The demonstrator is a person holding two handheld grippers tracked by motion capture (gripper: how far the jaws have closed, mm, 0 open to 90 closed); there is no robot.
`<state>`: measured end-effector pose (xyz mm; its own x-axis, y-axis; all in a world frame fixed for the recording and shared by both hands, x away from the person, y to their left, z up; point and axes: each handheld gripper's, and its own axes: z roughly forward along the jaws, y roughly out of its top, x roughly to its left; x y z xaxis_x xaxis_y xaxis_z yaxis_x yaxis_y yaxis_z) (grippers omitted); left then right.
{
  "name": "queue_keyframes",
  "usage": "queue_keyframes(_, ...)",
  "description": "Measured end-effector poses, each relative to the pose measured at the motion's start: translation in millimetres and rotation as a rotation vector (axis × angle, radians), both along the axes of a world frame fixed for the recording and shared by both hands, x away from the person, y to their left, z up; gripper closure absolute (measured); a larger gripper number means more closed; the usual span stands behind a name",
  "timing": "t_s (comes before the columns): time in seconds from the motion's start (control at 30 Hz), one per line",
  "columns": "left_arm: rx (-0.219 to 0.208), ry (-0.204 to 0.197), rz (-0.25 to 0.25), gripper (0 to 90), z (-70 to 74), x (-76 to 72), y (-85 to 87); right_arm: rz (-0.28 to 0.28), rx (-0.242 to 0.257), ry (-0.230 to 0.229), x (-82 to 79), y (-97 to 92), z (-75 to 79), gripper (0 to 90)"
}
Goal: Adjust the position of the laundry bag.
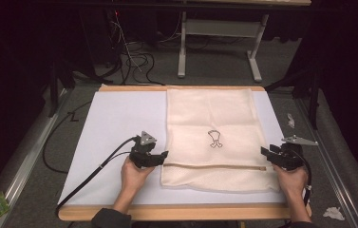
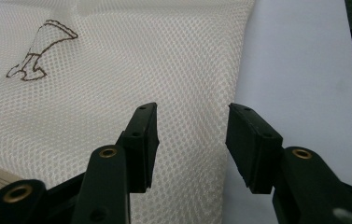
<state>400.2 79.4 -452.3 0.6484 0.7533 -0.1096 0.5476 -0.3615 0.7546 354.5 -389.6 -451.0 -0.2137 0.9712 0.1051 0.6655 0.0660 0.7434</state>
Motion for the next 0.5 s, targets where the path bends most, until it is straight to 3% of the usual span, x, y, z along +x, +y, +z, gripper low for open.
queue_keyframes(0.13, 0.022, -0.006, -0.007, 36.9, -0.7, 2.7, -10.9, 0.001, -0.009, 0.005, 2.0, 0.9, 1.7, 54.5)
queue_keyframes(0.23, 0.003, 0.006, 0.008, 36.7, -1.8, 5.7, -11.9, -0.007, -0.015, 0.021, 5.0, 0.5, 1.7, 54.0)
queue_keyframes(0.5, 0.036, 0.041, 0.033, 36.2, -14.2, 16.3, -18.8, -0.021, -0.025, 0.064, 11.0, -1.7, -2.5, 52.4)
